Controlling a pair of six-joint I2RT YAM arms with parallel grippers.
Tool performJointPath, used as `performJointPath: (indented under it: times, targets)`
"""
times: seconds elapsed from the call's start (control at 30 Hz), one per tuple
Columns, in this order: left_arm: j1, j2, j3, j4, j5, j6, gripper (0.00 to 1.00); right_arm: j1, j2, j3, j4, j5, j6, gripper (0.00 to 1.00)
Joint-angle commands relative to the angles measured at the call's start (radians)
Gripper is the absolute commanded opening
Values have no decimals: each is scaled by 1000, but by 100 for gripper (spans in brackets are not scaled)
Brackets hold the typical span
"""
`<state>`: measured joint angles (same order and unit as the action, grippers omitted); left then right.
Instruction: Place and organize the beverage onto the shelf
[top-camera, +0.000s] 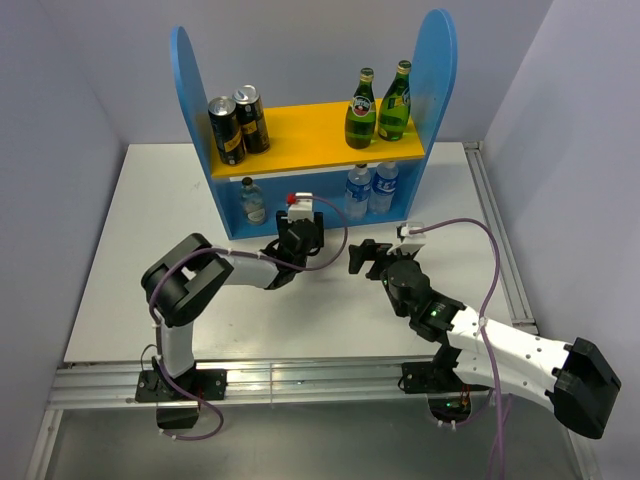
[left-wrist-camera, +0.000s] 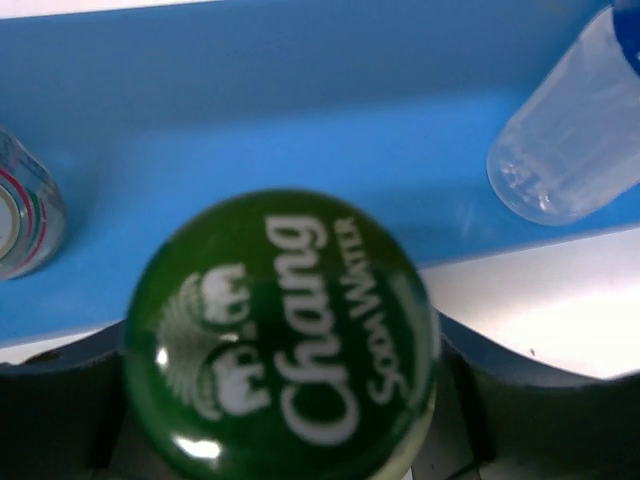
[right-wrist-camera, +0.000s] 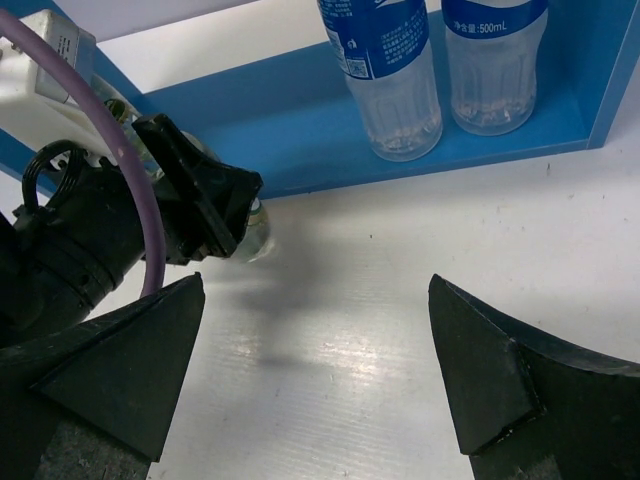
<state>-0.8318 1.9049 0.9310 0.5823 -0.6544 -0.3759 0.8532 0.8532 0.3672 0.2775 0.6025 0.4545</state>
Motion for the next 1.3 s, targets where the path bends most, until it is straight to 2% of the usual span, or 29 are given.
performJointPath:
  times: [0.0,0.03,0.07,0.1,0.37,0.63,1.03,1.17,1.27]
  targets:
    - [10,-4,31,30,4,3,33,6,-14,21,38,19,-8,100]
    - [10,-9,31,27,-1,5,11,6,-13,21,42,19,-8,100]
    - [10,-23,31,24,-11,8,1,4,-8,22,43,17,-10,100]
    - [10,-32,31,21,-17,15,0,6,-2,25,43,16,-10,100]
    - [31,-122,71,14,-48,94,0,4,20,32,49,11,-11,100]
    - [88,-126,121,22,-30,138,0,6,24,32,51,10,-13,100]
    - [187,25,218,88,-11,146,0,6,26,30,51,17,-16,100]
    - [212,80,273,57,16,129,0,4,27,30,52,22,-17,100]
    - [217,102,273,73,12,129,16,6,30,30,54,22,-19,100]
